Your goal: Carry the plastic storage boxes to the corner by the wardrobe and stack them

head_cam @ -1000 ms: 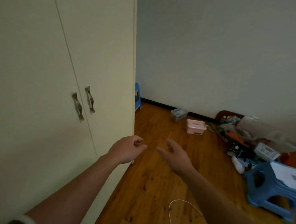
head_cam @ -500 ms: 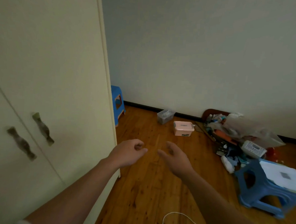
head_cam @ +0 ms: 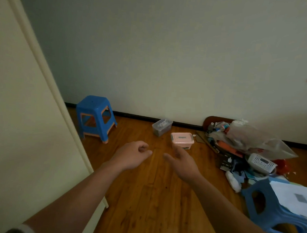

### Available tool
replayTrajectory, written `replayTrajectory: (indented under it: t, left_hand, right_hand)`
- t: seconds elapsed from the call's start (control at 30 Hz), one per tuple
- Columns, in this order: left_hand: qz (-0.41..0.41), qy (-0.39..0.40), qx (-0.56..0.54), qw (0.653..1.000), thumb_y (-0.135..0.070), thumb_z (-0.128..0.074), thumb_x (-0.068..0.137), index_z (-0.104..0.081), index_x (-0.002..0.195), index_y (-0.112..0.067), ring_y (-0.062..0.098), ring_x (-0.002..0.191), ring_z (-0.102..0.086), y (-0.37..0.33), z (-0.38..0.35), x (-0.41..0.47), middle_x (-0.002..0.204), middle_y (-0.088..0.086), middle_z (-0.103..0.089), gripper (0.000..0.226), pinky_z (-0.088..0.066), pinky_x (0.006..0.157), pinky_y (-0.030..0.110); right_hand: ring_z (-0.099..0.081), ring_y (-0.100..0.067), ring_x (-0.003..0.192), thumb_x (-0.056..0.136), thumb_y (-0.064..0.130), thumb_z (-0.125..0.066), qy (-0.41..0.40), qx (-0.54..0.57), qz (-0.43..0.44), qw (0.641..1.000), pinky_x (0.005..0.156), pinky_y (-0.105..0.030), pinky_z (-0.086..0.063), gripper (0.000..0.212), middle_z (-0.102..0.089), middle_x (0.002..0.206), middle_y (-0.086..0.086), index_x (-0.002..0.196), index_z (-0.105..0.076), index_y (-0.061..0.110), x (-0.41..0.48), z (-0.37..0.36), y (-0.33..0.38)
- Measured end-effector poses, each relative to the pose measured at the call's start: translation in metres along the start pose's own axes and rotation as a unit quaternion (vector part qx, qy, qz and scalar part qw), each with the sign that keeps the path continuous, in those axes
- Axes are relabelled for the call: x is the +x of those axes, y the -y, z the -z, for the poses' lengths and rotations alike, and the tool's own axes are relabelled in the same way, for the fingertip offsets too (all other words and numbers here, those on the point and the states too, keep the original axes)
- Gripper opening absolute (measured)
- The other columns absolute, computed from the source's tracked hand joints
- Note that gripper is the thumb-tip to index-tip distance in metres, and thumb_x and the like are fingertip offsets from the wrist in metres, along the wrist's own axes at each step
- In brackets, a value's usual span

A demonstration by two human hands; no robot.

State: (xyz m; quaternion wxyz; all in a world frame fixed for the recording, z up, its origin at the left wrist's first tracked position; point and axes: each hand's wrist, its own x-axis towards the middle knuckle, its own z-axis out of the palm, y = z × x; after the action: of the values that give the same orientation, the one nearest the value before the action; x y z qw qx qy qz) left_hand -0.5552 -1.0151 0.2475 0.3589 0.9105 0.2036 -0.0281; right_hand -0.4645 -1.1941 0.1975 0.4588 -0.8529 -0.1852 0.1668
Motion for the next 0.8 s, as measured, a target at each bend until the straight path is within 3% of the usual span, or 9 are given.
replayTrajectory:
  t: [0.3, 0.47, 0.57, 0.63, 0.8]
  left_hand:
    - [-0.002, 0.020, 0.007, 1.000, -0.043, -0.055, 0.094, -0.051, 0.136, -0.025, 0.011, 0.116, -0.054, -0.036, -0.013, 0.094, 0.133, -0.005, -0.056, 0.045, -0.050, 0.092, 0.029]
    - [-0.017, 0.030, -0.003, 0.999, -0.044, -0.055, 0.093, -0.052, 0.136, -0.025, 0.011, 0.115, -0.054, -0.044, -0.013, 0.165, 0.133, -0.005, -0.057, 0.047, -0.049, 0.092, 0.031]
    - [-0.026, 0.031, -0.013, 0.999, -0.044, -0.057, 0.092, -0.054, 0.133, -0.026, 0.010, 0.111, -0.055, -0.047, -0.003, 0.218, 0.130, -0.005, -0.058, 0.045, -0.048, 0.086, 0.026]
    - [-0.034, 0.025, -0.013, 0.999, -0.044, -0.058, 0.091, -0.055, 0.132, -0.025, 0.009, 0.108, -0.057, -0.047, 0.005, 0.250, 0.128, -0.005, -0.060, 0.045, -0.047, 0.082, 0.024]
    - [-0.046, 0.021, -0.002, 0.999, -0.047, -0.058, 0.090, -0.059, 0.127, -0.027, 0.007, 0.101, -0.058, -0.047, 0.028, 0.320, 0.123, -0.007, -0.063, 0.043, -0.046, 0.075, 0.023]
  right_hand:
    - [-0.043, -0.015, 0.131, 0.084, 0.056, -0.060, -0.021, 0.002, -0.034, 0.999, 0.095, -0.033, -0.042, 0.071, -0.043, 0.147, 0.004, 0.146, -0.033, 0.032, 0.084, 0.030, -0.017]
    - [-0.043, -0.019, 0.132, 0.087, 0.051, -0.060, -0.041, -0.003, -0.053, 0.998, 0.102, -0.041, -0.045, 0.069, -0.041, 0.149, 0.000, 0.146, -0.033, 0.030, 0.141, 0.047, -0.017]
    - [-0.050, -0.017, 0.123, 0.089, 0.048, -0.059, -0.043, -0.005, -0.054, 0.998, 0.083, -0.027, -0.051, 0.067, -0.043, 0.148, -0.003, 0.147, -0.032, 0.028, 0.185, 0.058, -0.010]
    - [-0.051, -0.014, 0.115, 0.090, 0.047, -0.058, -0.046, -0.010, -0.055, 0.997, 0.068, -0.017, -0.045, 0.065, -0.045, 0.146, -0.003, 0.147, -0.033, 0.028, 0.213, 0.062, -0.004]
    - [-0.048, -0.013, 0.119, 0.089, 0.051, -0.058, -0.065, -0.018, -0.052, 0.996, 0.075, -0.022, -0.042, 0.065, -0.043, 0.146, 0.001, 0.145, -0.034, 0.030, 0.275, 0.067, 0.016]
